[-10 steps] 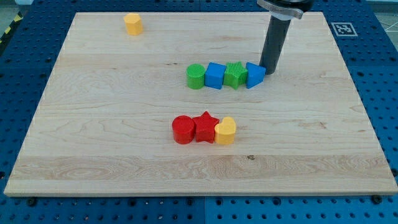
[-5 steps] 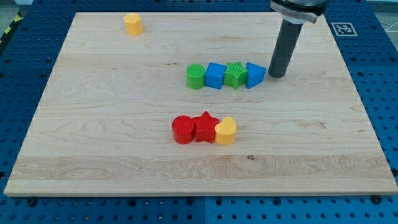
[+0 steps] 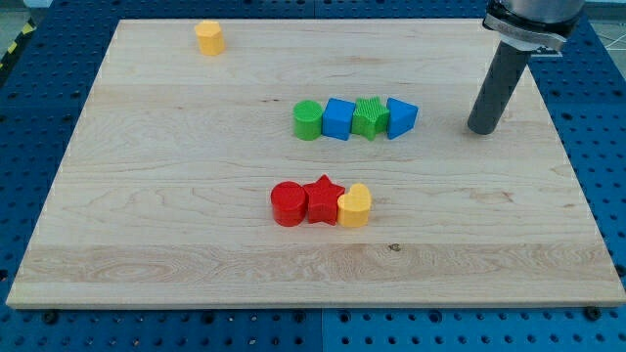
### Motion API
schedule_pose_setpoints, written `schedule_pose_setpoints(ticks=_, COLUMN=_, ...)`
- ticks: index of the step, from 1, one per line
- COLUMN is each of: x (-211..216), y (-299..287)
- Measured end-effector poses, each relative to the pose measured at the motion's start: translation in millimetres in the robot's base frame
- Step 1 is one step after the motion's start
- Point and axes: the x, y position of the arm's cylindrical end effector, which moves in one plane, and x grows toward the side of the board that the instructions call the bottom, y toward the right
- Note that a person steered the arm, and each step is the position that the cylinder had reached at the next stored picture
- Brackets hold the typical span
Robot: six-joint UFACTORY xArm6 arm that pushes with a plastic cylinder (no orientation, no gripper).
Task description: Point at the yellow hexagon
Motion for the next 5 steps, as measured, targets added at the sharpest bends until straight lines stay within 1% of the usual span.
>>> schedule_pose_setpoints(ticks=1, x=-45.3, y=-0.2)
schedule_pose_setpoints(ticks=2, x=-83.1, y=-23.9)
schedule_pose_setpoints(ticks=3, x=-122.5, y=-70.3)
schedule_pose_setpoints(ticks=4, x=-146.4, y=-132.1)
schedule_pose_setpoints(ticks=5, x=-163.7, y=-208.9)
